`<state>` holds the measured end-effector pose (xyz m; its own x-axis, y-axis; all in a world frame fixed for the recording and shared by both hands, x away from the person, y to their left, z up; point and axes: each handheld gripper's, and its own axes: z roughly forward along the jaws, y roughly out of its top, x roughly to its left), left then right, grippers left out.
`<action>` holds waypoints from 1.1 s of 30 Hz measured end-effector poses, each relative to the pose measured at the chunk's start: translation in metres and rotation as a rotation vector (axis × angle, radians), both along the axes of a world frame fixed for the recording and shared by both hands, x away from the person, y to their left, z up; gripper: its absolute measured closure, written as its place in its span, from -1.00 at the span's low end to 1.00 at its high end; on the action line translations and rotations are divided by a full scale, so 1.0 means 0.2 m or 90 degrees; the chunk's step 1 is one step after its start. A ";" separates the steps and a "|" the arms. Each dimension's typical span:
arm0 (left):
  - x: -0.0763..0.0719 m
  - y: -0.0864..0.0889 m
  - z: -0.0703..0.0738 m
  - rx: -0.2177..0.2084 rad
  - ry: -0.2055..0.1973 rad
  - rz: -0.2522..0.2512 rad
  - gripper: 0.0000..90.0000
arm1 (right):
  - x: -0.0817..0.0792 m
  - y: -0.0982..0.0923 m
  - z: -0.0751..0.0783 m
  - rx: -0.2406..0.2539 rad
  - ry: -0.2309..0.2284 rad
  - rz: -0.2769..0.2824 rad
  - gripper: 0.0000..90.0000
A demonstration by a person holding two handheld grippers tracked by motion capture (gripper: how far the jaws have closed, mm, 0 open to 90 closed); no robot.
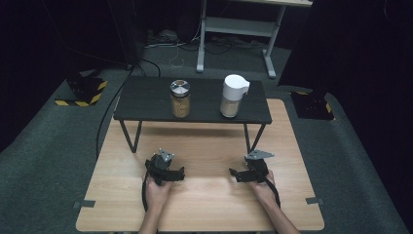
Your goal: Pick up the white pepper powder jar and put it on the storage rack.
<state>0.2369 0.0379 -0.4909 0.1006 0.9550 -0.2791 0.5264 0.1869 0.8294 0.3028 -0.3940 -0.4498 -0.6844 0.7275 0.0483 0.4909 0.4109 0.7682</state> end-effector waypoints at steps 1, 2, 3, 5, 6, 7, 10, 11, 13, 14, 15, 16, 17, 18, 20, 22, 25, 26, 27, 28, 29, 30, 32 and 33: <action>0.00 0.00 0.00 -0.001 0.000 0.001 -0.98 | 0.00 0.01 0.00 -0.006 0.000 0.000 -0.83; 0.00 0.00 0.00 -0.001 -0.001 0.000 -0.98 | 0.00 0.01 0.00 -0.009 -0.003 0.000 -0.83; 0.00 0.00 0.00 0.002 0.001 -0.001 -0.98 | -0.01 0.02 0.00 -0.015 -0.003 -0.001 -0.83; 0.00 0.00 0.00 0.002 0.001 -0.001 -0.98 | -0.01 0.04 0.01 -0.029 -0.005 -0.001 -0.83; 0.00 0.00 0.00 0.002 0.001 -0.001 -0.98 | -0.01 0.05 0.01 -0.035 -0.007 0.000 -0.84; 0.00 0.00 0.00 0.000 0.000 0.000 -0.98 | -0.01 0.07 0.01 -0.046 -0.008 0.001 -0.84; 0.00 0.00 0.00 0.001 0.001 -0.001 -0.98 | 0.00 0.08 0.02 -0.056 0.000 0.002 -0.84; 0.00 0.00 0.00 -0.001 0.000 0.001 -0.98 | 0.00 0.09 0.02 -0.058 0.003 0.001 -0.85; 0.00 0.00 0.00 -0.001 0.000 0.001 -0.98 | 0.00 0.09 0.02 -0.058 0.004 0.001 -0.85; 0.00 0.00 0.00 -0.001 0.000 0.001 -0.98 | 0.00 0.09 0.02 -0.058 0.004 0.001 -0.85; 0.00 0.00 0.00 0.000 0.000 0.000 -0.98 | 0.00 0.09 0.02 -0.058 0.004 0.000 -0.85; 0.00 0.00 0.00 0.000 0.000 0.000 -0.98 | 0.00 0.09 0.02 -0.059 0.004 0.000 -0.85; 0.00 0.00 0.00 0.002 0.001 -0.001 -0.98 | 0.00 0.09 0.02 -0.059 0.004 0.000 -0.85; 0.00 0.00 0.00 0.002 0.001 -0.001 -0.98 | 0.00 0.09 0.02 -0.059 0.004 0.000 -0.85; 0.00 0.00 0.00 0.001 0.000 0.000 -0.98 | 0.00 0.09 0.02 -0.058 0.005 0.000 -0.85; 0.00 0.00 0.00 0.000 0.000 0.000 -0.98 | 0.01 0.09 0.02 -0.057 0.006 0.001 -0.85; 0.00 0.00 0.00 0.002 0.001 0.000 -0.98 | 0.01 0.09 0.02 -0.057 0.006 0.001 -0.85; 0.00 0.00 0.00 0.002 0.001 0.000 -0.98 | 0.01 0.09 0.02 -0.057 0.006 0.001 -0.85; 0.00 0.00 0.00 0.000 0.000 0.000 -0.98 | 0.01 0.09 0.02 -0.057 0.006 0.001 -0.85; 0.00 0.00 0.00 0.002 0.001 0.000 -0.98 | 0.01 0.08 0.02 -0.057 0.006 0.001 -0.85; 0.00 0.00 0.00 0.002 0.001 0.000 -0.98 | 0.01 0.08 0.02 -0.057 0.006 0.001 -0.85; 0.00 0.00 0.00 0.003 0.001 -0.001 -0.98 | 0.01 0.08 0.02 -0.057 0.006 0.001 -0.85; 0.00 0.00 0.00 0.002 0.001 0.000 -0.98 | 0.01 0.08 0.02 -0.057 0.006 0.001 -0.85; 0.00 0.00 0.00 0.002 0.001 0.000 -0.98 | 0.01 0.09 0.02 -0.057 0.006 0.000 -0.85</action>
